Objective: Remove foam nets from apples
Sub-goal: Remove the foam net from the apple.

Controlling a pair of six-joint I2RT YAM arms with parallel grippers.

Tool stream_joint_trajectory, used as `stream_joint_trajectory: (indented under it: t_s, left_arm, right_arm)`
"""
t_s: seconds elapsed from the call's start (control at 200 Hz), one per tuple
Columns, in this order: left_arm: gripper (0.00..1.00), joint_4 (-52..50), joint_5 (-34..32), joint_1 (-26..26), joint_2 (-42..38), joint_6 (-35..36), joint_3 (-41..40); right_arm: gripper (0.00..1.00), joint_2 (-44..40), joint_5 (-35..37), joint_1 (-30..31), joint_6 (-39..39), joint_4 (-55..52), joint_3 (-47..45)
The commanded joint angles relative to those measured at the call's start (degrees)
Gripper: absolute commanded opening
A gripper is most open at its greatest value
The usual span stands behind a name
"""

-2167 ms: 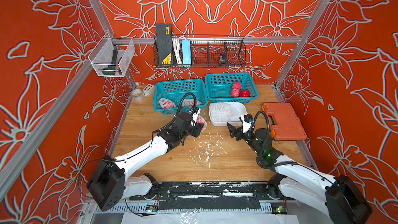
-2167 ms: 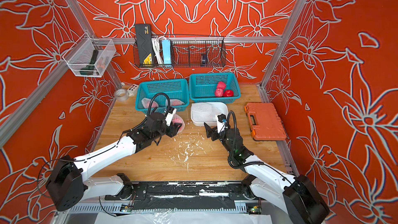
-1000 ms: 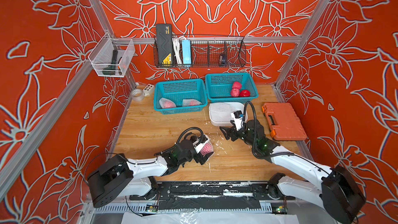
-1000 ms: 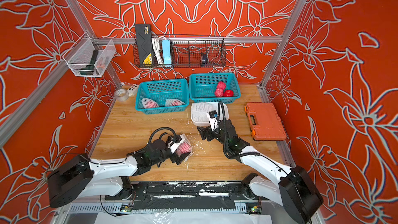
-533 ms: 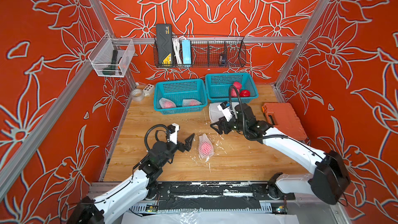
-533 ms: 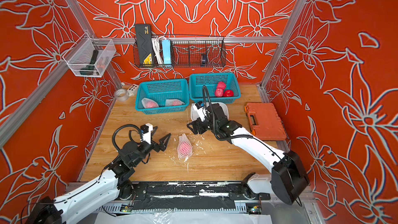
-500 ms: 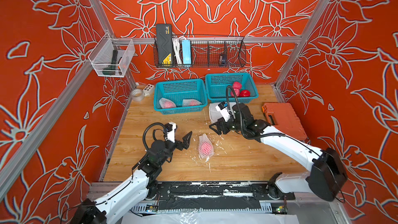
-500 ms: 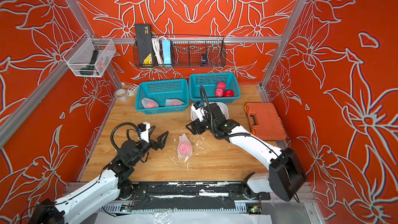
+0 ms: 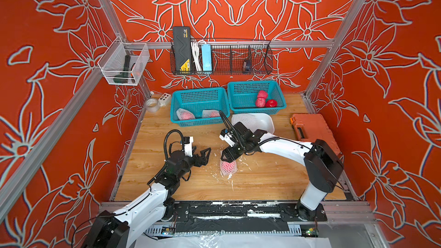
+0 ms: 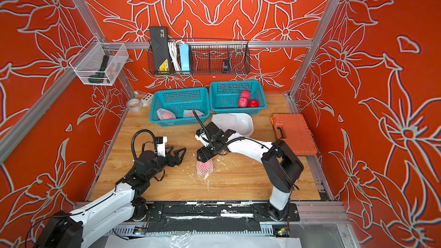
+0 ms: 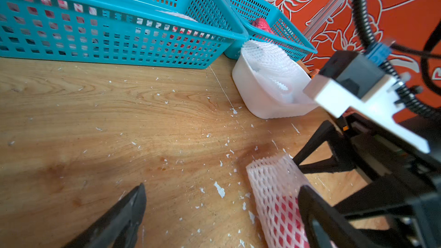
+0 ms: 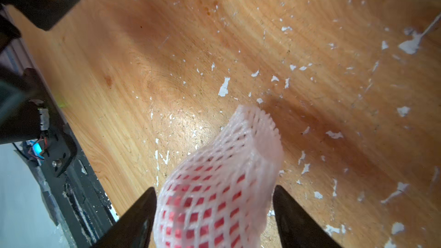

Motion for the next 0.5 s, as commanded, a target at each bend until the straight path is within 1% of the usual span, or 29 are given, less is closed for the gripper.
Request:
stream_joint_trajectory:
  t_s: [0.0, 0.09, 0.145, 0.185, 0.26, 0.33, 0.39, 0.455, 0.495]
  left_arm:
    - [0.97, 0.5, 0.9, 0.4, -0.2, -0.3, 0.5]
    - [0.97, 0.7, 0.8, 0.4, 0.1, -0.1, 0.3]
    - [0.97, 1.0, 0.9, 0.4, 0.3, 0.0, 0.2]
    - [0.97, 1.2, 0.9, 0.4, 0.5, 0.0, 0.1]
    - [0.97, 1.5, 1.2, 0.4, 0.6, 0.0, 0.0]
    - [0.97, 1.3, 1.5, 0.4, 0.8, 0.2, 0.1]
    - [0.97, 0.9, 1.5, 0.4, 1.0, 0.6, 0.3]
    - [0.97, 0.4, 1.0, 0.4, 1.0, 0.9, 0.5]
    - [0.97, 0.4, 0.8, 0.4, 1.0, 1.1, 0.6]
  right_arm:
    - [0.75, 2.4, 1.3, 0.3, 1.1, -1.4, 2.7]
    - [0.74, 4.4, 1.2, 0.4, 1.5, 0.4, 3.0]
    - [0.71, 5.9, -0.2, 0.4, 1.2, 0.5, 3.9]
    - [0.64, 6.9, -1.4, 0.5, 1.0, 0.6, 4.8]
    - [0.56, 7.7, -3.0, 0.5, 1.1, 1.7, 5.5]
    - [0.43, 7.9, -4.2, 0.5, 0.7, 1.9, 6.0]
    - [0.38, 7.5, -4.6, 0.4, 0.6, 2.3, 6.0]
    - [0.31, 7.1, -5.3, 0.5, 0.2, 2.5, 6.0]
    - [0.29, 6.8, -5.6, 0.5, 0.0, 2.4, 5.9]
